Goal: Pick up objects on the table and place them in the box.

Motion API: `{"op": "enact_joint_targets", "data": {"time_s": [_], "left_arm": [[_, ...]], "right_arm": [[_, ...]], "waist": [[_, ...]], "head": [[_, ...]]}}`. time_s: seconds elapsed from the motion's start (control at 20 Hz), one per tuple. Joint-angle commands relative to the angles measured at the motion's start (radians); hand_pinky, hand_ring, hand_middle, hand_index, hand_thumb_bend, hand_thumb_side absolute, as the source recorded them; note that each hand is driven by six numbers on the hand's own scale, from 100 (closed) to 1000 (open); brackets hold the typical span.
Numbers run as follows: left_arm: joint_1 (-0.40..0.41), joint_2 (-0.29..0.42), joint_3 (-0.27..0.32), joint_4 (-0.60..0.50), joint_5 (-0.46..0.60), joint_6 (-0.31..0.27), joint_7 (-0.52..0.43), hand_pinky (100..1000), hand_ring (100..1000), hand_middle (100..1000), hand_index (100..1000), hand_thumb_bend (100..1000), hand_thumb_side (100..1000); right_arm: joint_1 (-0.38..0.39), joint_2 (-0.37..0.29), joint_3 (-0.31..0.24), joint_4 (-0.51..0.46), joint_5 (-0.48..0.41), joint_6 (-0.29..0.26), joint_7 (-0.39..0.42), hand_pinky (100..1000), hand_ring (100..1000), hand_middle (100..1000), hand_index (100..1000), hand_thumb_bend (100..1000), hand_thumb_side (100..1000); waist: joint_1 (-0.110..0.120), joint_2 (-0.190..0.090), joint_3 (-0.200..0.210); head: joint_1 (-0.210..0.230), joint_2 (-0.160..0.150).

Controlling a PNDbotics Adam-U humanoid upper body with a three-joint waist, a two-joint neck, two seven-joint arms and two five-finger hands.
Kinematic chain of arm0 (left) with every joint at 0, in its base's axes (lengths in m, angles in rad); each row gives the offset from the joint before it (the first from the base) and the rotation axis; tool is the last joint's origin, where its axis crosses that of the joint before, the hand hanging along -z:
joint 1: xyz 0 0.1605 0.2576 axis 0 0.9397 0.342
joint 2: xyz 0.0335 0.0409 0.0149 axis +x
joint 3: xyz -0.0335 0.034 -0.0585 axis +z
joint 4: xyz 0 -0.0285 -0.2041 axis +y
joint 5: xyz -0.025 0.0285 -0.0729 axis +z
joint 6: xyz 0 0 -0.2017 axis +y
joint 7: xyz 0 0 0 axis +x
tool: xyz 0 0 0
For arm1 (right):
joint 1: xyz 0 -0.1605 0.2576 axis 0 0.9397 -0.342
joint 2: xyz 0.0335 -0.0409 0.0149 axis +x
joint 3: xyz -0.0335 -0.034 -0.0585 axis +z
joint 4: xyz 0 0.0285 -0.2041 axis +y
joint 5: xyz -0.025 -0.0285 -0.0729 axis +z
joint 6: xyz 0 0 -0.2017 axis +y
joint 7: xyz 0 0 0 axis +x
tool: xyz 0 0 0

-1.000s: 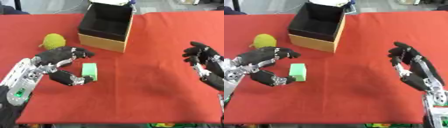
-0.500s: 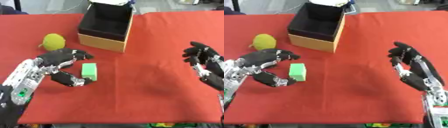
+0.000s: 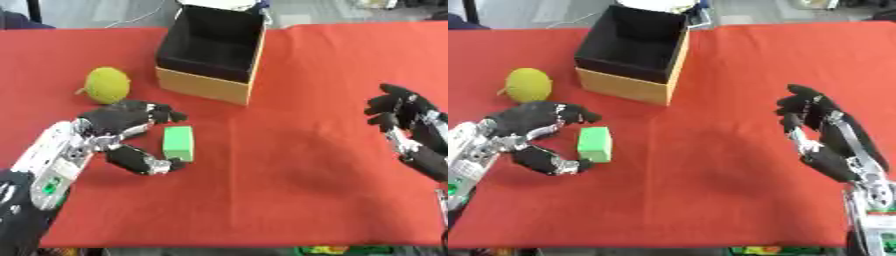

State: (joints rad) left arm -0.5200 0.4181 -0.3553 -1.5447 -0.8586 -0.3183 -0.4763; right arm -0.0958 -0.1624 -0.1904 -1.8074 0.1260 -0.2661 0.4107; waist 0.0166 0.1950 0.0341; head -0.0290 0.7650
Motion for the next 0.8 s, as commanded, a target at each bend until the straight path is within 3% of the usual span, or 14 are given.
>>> {"op": "enact_joint_targets", "data": {"time_s": [0.05, 0.8], "left_arm": [[-0.023, 0.000, 0.005, 0.007, -0.020, 0.011, 0.020, 756, 744, 756, 946, 434, 868], [-0.030, -0.014, 0.005, 0.079, -0.086, 0.028, 0.067, 749, 730, 742, 939, 414, 842]], "right_arm": [[-0.006, -0.013, -0.003, -0.010, 0.002, -0.003, 0.005, 664, 722, 710, 907, 100, 470], [-0.006, -0.013, -0.002, -0.008, 0.001, -0.005, 0.008, 664, 723, 710, 906, 100, 470]], "waist": [[-0.001, -0.013, 0.001], [-0.004, -0.011, 0.005]], "head": [[-0.001, 0.005], [0.000, 0.005]]}}
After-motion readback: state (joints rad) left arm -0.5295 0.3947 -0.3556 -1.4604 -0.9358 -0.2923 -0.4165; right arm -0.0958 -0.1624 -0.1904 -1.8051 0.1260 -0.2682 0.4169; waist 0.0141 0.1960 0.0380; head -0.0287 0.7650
